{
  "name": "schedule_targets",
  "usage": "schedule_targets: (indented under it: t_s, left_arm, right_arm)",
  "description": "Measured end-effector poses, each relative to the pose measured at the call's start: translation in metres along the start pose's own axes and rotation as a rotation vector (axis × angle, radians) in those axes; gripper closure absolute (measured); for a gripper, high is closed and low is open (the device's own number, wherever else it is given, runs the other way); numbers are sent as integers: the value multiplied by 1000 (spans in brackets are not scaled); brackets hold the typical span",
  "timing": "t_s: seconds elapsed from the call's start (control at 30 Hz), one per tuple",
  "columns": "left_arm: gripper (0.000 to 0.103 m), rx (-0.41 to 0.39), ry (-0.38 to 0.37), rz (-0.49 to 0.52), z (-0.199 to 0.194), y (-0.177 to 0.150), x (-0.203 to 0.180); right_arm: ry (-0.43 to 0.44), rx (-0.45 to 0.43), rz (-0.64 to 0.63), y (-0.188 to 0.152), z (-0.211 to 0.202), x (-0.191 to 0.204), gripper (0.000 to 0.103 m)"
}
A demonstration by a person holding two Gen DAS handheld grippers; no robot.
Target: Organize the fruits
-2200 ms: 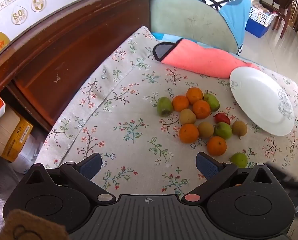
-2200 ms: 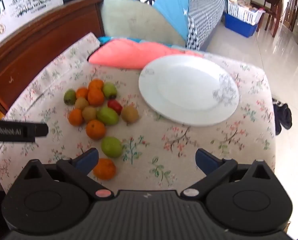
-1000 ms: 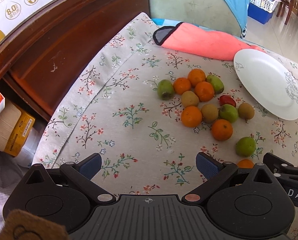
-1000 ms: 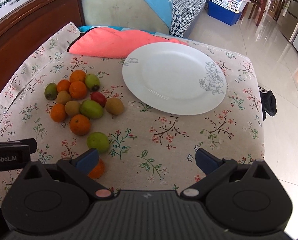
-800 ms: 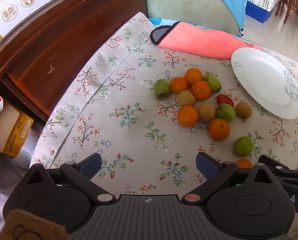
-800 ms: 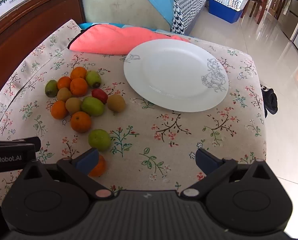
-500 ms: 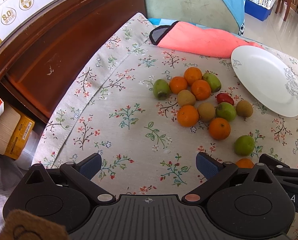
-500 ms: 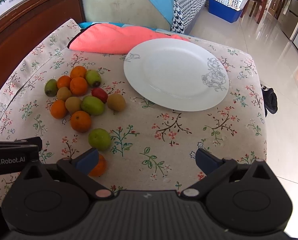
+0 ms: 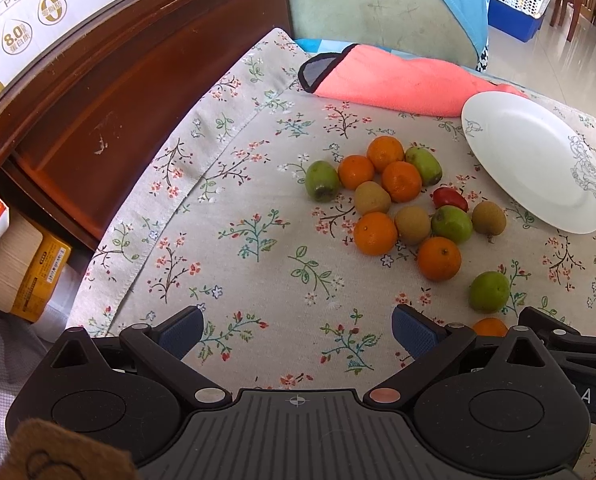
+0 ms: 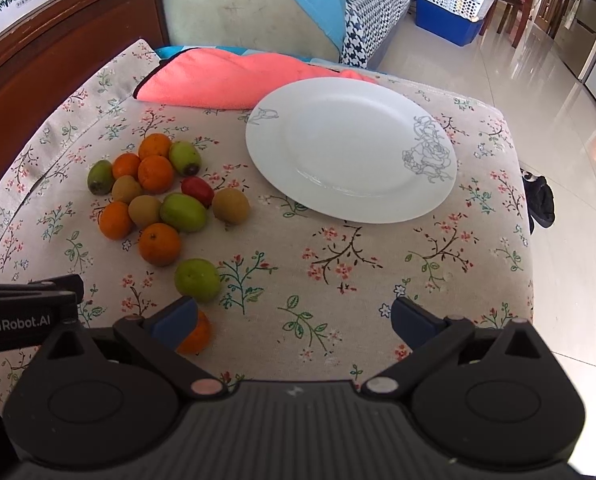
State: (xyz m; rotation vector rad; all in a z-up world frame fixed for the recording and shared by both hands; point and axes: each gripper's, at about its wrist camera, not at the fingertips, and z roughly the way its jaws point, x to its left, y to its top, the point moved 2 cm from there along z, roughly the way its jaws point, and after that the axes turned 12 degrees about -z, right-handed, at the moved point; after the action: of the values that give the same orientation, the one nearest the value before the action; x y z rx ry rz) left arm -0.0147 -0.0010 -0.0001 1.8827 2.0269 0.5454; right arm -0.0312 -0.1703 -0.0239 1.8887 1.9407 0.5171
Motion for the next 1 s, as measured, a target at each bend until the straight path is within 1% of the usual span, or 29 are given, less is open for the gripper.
schedule_targets:
  t_s: [0.8,0.93,1.0]
  left_arm:
    - [3,-14,-1,7,-1,1,-1]
    - [2,-22,-14,6,-3,1,-2]
    - [2,-27,-30,4,-3,1,-1]
  right_arm:
    - [3,-17,-10,0,-1,0,1]
    - [13,-33,-9,0,-2,-2,1]
    - [24,-45,-13,-1,-3,-4,3]
